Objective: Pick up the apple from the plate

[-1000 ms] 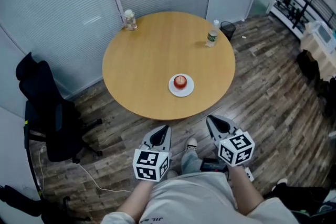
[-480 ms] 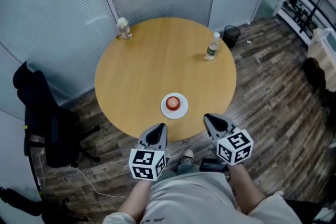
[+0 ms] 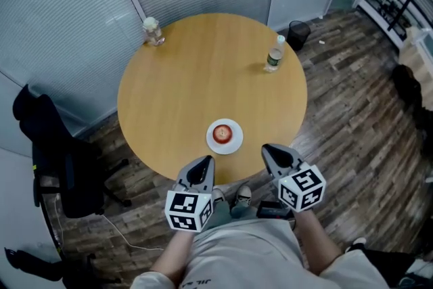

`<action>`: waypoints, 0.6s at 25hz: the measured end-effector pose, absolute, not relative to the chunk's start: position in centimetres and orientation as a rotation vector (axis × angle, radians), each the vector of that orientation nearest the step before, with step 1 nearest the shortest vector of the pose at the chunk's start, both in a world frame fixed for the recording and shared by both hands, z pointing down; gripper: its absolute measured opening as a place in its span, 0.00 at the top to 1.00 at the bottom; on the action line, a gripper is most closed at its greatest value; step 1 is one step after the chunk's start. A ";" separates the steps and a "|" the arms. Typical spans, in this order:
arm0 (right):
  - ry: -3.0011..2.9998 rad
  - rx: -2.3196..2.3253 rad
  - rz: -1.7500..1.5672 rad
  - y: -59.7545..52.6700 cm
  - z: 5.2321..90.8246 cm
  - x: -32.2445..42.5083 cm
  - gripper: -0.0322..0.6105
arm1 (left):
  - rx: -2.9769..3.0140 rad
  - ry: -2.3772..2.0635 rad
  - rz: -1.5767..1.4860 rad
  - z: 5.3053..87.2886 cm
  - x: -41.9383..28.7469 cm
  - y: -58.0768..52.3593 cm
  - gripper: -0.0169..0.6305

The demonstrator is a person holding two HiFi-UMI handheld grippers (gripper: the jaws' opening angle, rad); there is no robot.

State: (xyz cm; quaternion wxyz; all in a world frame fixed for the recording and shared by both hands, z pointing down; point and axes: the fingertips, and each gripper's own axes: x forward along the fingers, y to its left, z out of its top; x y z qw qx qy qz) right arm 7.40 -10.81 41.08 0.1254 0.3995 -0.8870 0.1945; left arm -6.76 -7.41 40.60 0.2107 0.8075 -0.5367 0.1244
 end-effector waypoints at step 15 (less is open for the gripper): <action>-2.512 1.189 0.625 -12.4 43.5 5.5 0.90 | 2.252 -1.403 0.433 44.0 -8.6 -10.8 0.97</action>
